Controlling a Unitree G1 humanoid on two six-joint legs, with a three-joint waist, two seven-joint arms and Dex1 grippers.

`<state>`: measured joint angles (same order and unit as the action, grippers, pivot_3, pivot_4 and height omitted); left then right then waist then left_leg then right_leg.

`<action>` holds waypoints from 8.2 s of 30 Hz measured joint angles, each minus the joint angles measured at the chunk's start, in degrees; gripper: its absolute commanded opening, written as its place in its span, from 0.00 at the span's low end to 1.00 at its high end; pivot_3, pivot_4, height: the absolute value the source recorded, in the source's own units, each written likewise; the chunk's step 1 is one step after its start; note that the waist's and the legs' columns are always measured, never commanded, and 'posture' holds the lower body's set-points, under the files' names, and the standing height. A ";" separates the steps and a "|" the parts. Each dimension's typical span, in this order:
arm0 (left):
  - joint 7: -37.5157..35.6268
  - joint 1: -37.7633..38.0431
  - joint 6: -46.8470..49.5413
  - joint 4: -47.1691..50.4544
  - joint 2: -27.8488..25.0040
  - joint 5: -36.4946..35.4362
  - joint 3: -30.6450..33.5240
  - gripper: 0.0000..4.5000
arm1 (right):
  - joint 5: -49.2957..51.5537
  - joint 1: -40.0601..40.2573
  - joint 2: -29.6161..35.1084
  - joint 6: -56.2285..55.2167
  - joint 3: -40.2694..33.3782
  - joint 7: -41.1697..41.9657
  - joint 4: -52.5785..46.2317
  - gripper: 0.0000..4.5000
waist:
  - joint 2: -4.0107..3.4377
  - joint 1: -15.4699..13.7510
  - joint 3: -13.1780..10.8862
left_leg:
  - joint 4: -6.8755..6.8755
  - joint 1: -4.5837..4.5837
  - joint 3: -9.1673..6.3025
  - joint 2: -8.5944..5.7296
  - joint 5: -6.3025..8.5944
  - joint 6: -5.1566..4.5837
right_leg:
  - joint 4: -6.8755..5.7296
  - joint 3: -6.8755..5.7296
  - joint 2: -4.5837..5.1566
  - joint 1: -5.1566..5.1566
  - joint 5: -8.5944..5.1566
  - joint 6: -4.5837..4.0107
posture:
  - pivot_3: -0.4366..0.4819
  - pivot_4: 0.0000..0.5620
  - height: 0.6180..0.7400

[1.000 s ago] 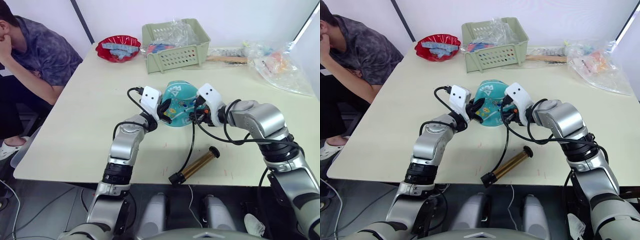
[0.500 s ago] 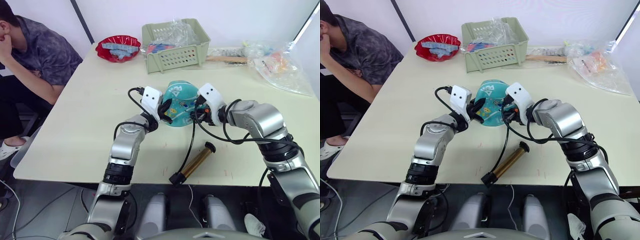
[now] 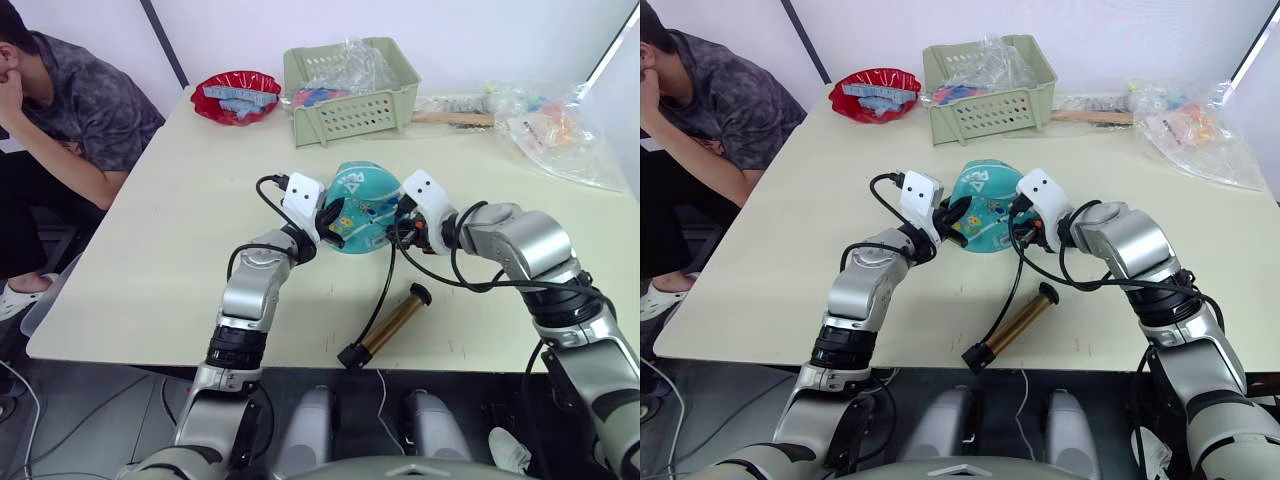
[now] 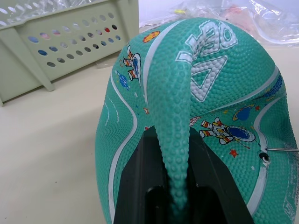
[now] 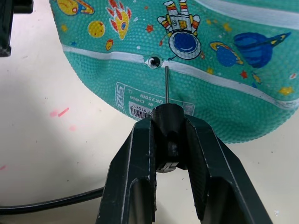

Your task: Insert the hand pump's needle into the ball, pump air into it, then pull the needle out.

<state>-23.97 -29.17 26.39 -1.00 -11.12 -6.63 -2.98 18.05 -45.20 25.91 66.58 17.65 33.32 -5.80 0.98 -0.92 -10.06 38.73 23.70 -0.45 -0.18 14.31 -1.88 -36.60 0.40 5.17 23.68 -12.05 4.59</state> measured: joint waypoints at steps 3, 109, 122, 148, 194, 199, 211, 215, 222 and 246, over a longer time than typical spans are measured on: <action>0.00 0.00 0.02 0.00 -0.02 0.16 0.02 0.00 | -0.29 0.39 -0.26 -0.93 -0.02 -0.07 -0.02 0.08 | 0.00 0.04 0.00 | 0.00 0.00 0.00 0.00 0.00 0.00 | 0.00 0.00 0.00 0.00 0.00 0.00 | 0.48 0.27 1.00; -2.50 0.99 -4.85 -0.78 -0.56 3.09 -1.44 0.00 | -2.24 -33.25 -3.74 13.04 22.79 18.12 30.44 0.08 | -0.03 0.34 0.00 | -0.16 0.04 -0.32 -0.08 -0.01 0.02 | 0.08 -0.34 0.09 0.00 -0.01 -0.01 | 0.48 0.27 1.00; -2.50 0.87 -2.75 -1.16 0.05 1.87 1.33 0.00 | -9.11 -35.94 -7.34 6.75 28.21 25.07 34.39 0.08 | -0.06 1.34 0.03 | -0.23 0.00 -0.42 -0.08 -0.04 0.08 | 0.06 -0.37 0.06 -0.01 -0.01 -0.02 | 0.48 0.27 1.00; -2.52 2.53 -2.05 0.66 0.27 1.96 2.36 0.00 | -19.75 -37.26 -17.06 -1.95 25.62 28.40 49.92 0.08 | -0.22 1.98 0.25 | -0.32 -0.15 -0.50 -0.07 -0.05 0.11 | -0.06 -0.18 0.05 0.07 -0.02 -0.03 | 0.48 0.27 1.00; -3.80 2.99 -1.99 -0.35 0.95 2.01 1.79 0.00 | -26.47 -19.09 -7.29 -14.27 17.16 28.62 28.14 0.26 | -0.07 1.51 1.41 | -0.62 -0.79 -0.15 -0.09 -0.03 0.10 | -0.07 0.24 0.09 -0.31 -0.13 -0.05 | 0.48 0.27 1.00; -3.79 2.89 -1.98 -0.13 1.01 2.07 0.82 0.00 | -26.24 -17.35 -6.46 -14.40 17.18 28.05 25.04 0.73 | -0.09 1.12 1.37 | -0.62 -0.71 -0.17 -0.10 -0.03 0.10 | -0.01 0.20 0.10 -0.29 -0.14 -0.03 | 0.48 0.27 1.00; -3.86 2.39 -2.03 -0.26 1.15 1.86 0.00 0.00 | -19.17 -13.25 2.66 -11.06 10.95 30.62 11.52 0.99 | -0.11 0.22 1.27 | -0.56 -0.24 -0.28 -0.12 -0.04 0.10 | 0.06 0.07 0.13 0.08 -0.13 -0.03 | 0.48 0.27 1.00; -3.99 2.34 -2.04 -0.28 1.12 1.85 -0.02 0.00 | -15.33 -10.65 3.28 -9.42 3.98 28.46 8.56 0.99 | -0.11 0.21 1.27 | -0.50 -0.14 -0.36 -0.12 -0.04 0.10 | 0.10 -0.03 0.13 0.08 -0.13 -0.03 | 0.48 0.27 1.00; -4.77 1.92 -2.06 -0.72 0.90 1.84 -0.03 0.00 | -11.09 -7.03 0.60 -3.37 -3.12 20.34 3.73 0.99 | -0.11 0.17 1.28 | -0.48 -0.06 -0.53 -0.11 -0.04 0.10 | 0.13 -0.18 0.13 0.08 -0.13 -0.04 | 0.48 0.27 1.00; -5.06 1.88 -2.32 -0.92 0.57 1.85 -0.09 0.00 | -5.97 -0.78 -3.71 6.14 -3.21 3.36 -5.34 0.54 | -0.12 0.22 1.27 | -0.44 0.00 -0.69 -0.16 -0.04 0.09 | 0.14 -0.33 0.17 0.05 -0.13 -0.04 | 0.48 0.27 1.00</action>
<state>-29.03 -27.28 24.07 -1.92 -10.56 -4.77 -3.08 12.08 -45.98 22.20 72.71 14.45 36.68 -11.14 0.86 -0.70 -8.79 38.29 23.70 -1.14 -0.34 14.27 -1.79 -36.46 0.07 5.34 23.73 -12.18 4.55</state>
